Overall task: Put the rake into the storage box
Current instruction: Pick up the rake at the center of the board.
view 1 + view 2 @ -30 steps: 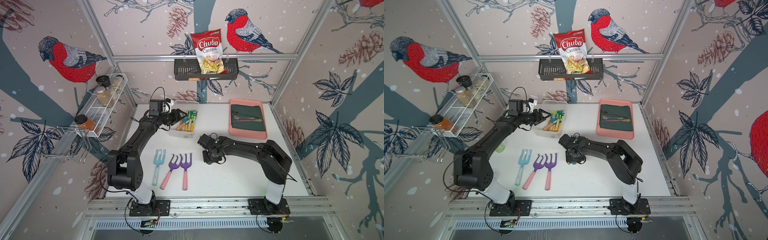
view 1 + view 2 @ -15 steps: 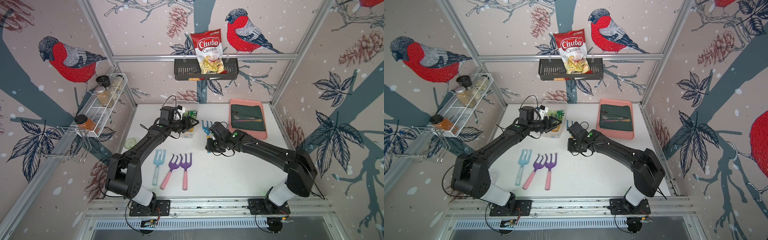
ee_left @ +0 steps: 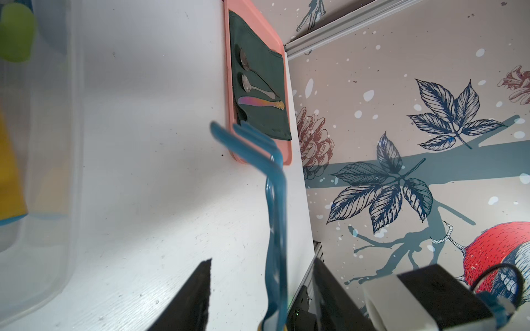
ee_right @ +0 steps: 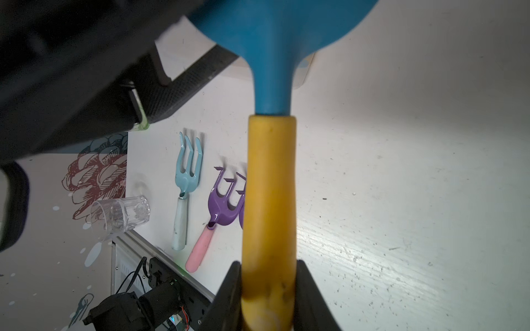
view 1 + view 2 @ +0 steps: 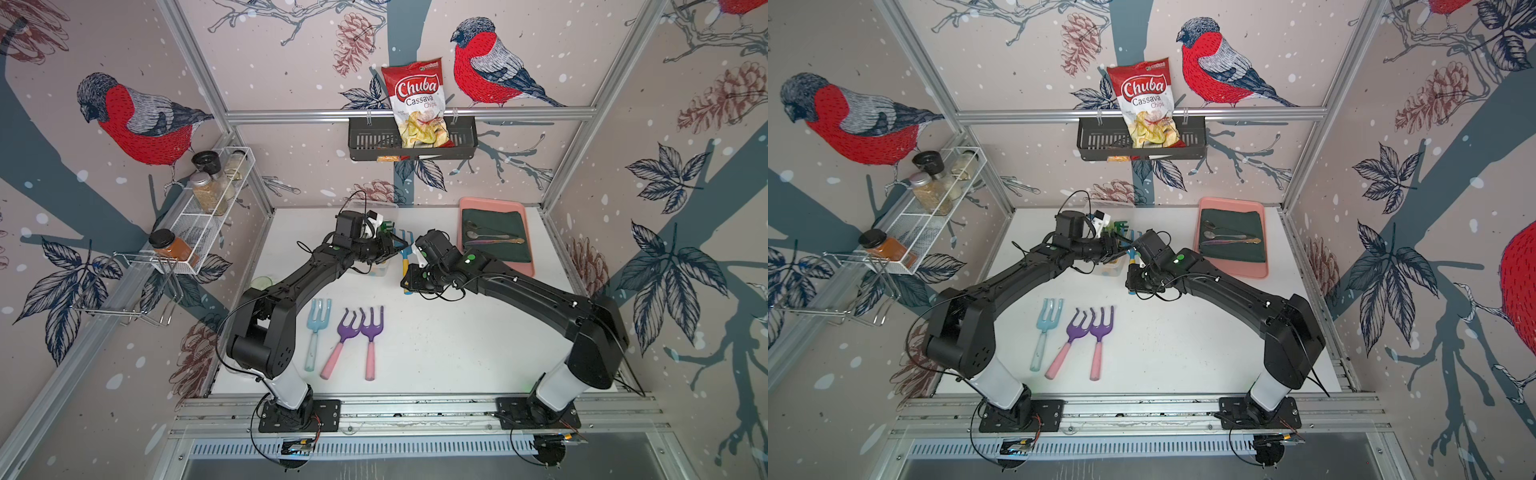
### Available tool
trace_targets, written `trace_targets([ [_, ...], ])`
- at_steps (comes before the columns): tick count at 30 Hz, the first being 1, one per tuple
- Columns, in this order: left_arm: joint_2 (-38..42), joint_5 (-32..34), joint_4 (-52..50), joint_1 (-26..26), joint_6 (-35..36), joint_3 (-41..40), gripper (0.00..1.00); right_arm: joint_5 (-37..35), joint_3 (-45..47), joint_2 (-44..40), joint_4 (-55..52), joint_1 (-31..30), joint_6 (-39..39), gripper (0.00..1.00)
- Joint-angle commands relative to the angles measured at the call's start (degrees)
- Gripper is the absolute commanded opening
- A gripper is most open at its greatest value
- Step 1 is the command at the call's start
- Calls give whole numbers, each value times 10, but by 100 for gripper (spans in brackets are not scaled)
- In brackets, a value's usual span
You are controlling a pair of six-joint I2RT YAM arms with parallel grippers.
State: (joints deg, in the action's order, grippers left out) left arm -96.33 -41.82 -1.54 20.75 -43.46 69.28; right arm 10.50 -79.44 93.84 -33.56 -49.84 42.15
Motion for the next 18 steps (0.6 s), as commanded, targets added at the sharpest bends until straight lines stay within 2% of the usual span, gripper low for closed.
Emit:
trace_targets([
  [1,-8,-1,35,3,3,7,42,7,0,-3,5,0,-5,20],
  [5,-11,0,45,3,-4,7,13,10,0,-4,8,1,-4,29],
  [7,-14,-1,47,3,-6,11,6,10,1,-6,11,2,-4,41],
  [10,-17,1,44,3,-4,20,2,12,4,-11,14,7,-1,64],
  [12,-21,3,36,2,3,31,2,12,8,-14,15,12,4,74],
  [14,-29,6,22,-1,13,45,2,10,14,-23,16,17,9,80],
  [18,-59,-5,-11,-28,46,90,2,7,40,-52,22,27,17,83],
])
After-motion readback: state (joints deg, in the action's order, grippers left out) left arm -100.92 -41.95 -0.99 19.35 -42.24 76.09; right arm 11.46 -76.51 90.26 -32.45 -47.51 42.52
